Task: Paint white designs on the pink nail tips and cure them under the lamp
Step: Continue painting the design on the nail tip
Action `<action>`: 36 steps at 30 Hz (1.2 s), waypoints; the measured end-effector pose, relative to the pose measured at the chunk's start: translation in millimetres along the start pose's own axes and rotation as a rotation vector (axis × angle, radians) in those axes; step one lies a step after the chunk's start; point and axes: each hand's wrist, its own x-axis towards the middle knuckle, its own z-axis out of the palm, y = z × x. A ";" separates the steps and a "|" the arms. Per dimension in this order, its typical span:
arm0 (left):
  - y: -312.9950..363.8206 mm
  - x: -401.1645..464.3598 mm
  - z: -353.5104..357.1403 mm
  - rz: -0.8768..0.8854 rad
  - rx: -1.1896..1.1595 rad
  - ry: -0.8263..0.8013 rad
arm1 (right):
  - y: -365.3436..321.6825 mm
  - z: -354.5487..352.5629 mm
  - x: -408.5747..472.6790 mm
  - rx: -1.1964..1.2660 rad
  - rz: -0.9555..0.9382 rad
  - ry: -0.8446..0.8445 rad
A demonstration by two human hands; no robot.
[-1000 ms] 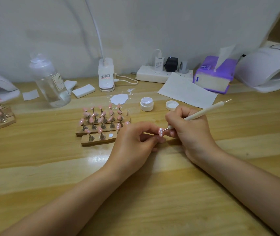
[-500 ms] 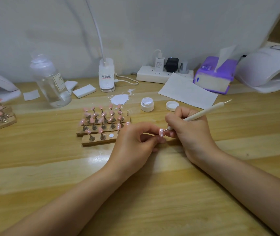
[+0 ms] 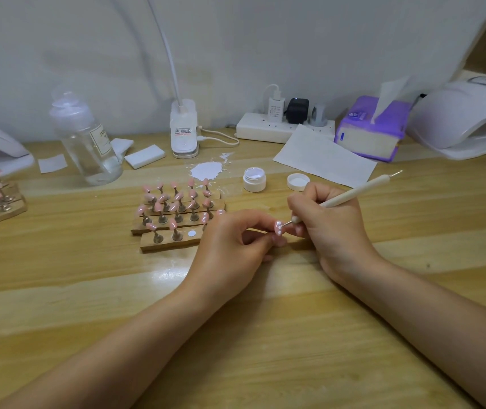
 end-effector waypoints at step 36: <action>-0.4 -0.8 -1.0 0.026 0.023 -0.003 | 0.4 1.1 0.8 0.038 -0.005 -0.001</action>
